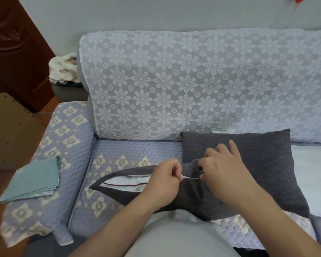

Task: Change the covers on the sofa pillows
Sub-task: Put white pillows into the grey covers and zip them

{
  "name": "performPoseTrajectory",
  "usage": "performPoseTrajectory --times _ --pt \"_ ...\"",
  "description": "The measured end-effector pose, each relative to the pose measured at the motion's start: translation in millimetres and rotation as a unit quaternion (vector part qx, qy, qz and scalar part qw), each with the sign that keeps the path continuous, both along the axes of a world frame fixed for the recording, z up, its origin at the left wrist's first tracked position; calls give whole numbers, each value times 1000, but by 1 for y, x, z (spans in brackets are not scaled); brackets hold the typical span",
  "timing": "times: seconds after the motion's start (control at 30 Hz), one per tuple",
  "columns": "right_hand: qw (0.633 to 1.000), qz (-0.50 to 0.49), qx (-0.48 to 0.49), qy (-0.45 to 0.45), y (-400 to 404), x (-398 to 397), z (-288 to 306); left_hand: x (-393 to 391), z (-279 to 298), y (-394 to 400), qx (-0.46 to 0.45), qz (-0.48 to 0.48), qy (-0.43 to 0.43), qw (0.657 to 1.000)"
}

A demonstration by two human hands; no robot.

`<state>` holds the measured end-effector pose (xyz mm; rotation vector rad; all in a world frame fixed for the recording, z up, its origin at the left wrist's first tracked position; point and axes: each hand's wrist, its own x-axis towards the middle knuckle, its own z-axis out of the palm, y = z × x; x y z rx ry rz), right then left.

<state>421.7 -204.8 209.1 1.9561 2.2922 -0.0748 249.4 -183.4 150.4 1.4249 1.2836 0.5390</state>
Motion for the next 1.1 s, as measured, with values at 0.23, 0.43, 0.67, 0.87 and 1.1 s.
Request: performPoseTrajectory --times 0.23,0.43,0.67,0.87,1.1 --pt "996 11 30 85 -17 -45 -78 0 -39 -1 -138 106 -25 984" --pt "994 -58 -26 93 -24 -7 -149 -18 -88 -4 -115 6 44 992" --pt "967 -238 -30 82 -51 46 -165 -15 -145 -27 166 -432 275 843" --pt "948 -287 21 138 -53 42 -159 15 -173 -12 263 -411 371 790" --pt "927 -337 17 161 -24 26 -147 -118 -192 41 216 -322 486 784"
